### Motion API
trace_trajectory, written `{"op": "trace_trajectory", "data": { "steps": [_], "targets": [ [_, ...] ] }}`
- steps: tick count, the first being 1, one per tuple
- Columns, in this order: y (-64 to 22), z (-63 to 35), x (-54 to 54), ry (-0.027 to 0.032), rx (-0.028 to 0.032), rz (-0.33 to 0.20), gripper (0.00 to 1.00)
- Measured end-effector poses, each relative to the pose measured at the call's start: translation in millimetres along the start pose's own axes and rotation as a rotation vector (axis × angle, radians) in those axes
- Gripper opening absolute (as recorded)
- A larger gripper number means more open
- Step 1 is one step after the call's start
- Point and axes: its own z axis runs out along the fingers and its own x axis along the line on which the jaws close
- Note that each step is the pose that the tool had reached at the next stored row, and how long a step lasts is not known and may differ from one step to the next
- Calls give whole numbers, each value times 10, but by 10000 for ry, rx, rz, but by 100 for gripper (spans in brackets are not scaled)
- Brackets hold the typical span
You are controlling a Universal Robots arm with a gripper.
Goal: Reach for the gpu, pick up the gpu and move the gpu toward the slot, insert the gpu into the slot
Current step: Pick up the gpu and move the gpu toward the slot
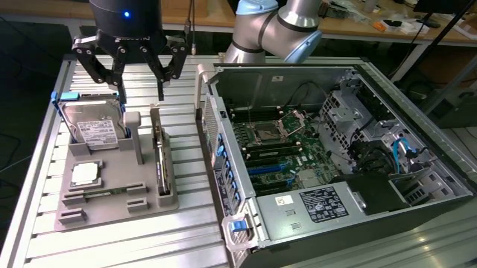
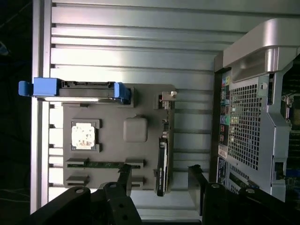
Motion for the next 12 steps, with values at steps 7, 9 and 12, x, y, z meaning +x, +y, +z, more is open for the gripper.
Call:
{"op": "trace_trajectory", "data": {
  "steps": [7, 9, 12],
  "targets": [
    [-58, 95, 1, 29, -2, -122, 60],
    [-82, 130, 2, 37, -3, -140, 60],
    [-121, 184, 0, 43, -3, -163, 60]
  ]
}}
